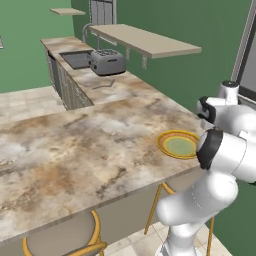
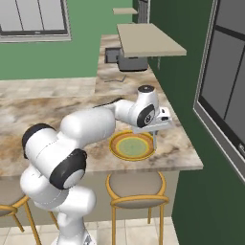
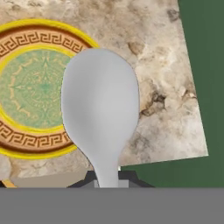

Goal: Take the fork and place it on the left side of the plate. Then take the spoon and place it on the right side of the plate. Make sure they're directly next to the plate.

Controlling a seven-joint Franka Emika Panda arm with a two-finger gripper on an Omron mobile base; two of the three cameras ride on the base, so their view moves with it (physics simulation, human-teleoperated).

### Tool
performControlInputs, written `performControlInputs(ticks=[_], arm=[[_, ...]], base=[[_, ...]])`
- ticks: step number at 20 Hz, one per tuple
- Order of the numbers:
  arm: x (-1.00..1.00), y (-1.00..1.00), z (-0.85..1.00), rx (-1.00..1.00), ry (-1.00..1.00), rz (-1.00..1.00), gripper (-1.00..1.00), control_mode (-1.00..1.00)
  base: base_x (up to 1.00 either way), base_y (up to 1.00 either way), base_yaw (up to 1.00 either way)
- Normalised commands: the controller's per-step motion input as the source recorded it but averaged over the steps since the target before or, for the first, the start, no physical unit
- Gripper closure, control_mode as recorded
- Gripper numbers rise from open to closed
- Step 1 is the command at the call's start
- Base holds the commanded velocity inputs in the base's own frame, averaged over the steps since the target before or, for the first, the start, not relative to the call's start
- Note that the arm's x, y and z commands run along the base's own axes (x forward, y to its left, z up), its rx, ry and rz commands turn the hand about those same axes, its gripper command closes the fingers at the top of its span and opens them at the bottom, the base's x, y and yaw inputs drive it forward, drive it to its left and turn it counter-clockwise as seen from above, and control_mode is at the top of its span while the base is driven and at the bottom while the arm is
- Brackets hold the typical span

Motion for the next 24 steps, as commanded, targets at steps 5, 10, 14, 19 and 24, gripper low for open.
performControlInputs(ticks=[5,10,14,19,24], arm=[[0.27,-0.16,-0.2,0.07,0.0,0.0,1.0,-1.0],[0.21,0.0,-0.13,0.03,0.02,-0.01,1.0,-1.0],[0.22,0.0,-0.15,0.0,0.02,-0.02,1.0,-1.0],[0.26,0.0,-0.24,0.0,0.02,-0.02,1.0,-1.0],[0.25,0.0,-0.31,0.0,0.02,-0.01,1.0,-1.0]], base=[[0.0,0.0,0.0],[0.0,0.0,0.0],[0.0,0.0,0.0],[0.0,0.0,0.0],[0.0,0.0,0.0]])
